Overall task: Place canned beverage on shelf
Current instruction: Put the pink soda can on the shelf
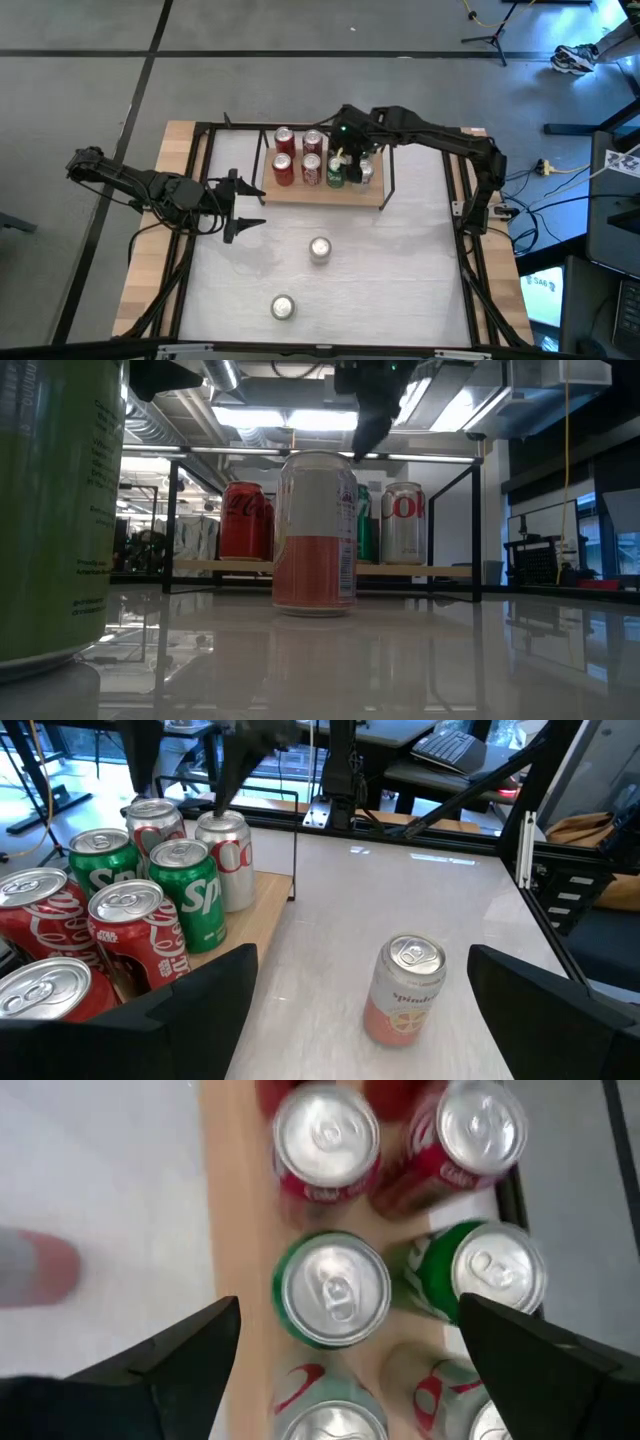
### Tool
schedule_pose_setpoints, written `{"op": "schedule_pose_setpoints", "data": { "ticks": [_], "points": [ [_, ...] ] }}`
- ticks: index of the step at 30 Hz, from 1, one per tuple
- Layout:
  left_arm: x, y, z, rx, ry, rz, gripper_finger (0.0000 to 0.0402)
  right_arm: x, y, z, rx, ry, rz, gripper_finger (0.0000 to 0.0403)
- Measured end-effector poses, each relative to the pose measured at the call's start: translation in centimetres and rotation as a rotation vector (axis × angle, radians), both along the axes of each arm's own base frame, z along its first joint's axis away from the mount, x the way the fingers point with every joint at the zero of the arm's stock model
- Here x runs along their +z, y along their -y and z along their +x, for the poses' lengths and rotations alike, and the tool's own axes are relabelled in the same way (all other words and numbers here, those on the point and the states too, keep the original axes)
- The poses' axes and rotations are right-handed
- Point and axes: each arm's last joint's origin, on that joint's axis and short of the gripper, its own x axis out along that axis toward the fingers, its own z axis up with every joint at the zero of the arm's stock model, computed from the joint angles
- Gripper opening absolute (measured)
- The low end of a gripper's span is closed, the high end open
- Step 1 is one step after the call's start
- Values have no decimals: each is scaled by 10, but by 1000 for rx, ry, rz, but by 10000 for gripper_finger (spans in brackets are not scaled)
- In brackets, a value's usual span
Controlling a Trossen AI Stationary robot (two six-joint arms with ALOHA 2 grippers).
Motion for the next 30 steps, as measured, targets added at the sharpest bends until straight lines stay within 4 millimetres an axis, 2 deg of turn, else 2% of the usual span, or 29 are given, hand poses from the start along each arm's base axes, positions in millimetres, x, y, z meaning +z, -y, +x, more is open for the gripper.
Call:
{"op": "schedule_pose_setpoints", "data": {
  "ticks": [4, 9, 19, 25, 30],
  "points": [
    [0, 0, 0, -2, -1, 7, 351, 22, -14, 2, 22, 66, 32, 367],
    [0, 0, 0, -10, -3, 32, 351, 42, -46, 7, 93, 155, 122, 367],
    [0, 0, 0, -10, -3, 32, 351, 45, -128, 10, 267, 164, 184, 367],
    [0, 0, 0, -10, -3, 31, 351, 48, -164, 9, 161, 209, 168, 367],
    [0, 0, 0, -10, -3, 31, 351, 43, -184, 9, 21, 219, 154, 367]
  ]
}}
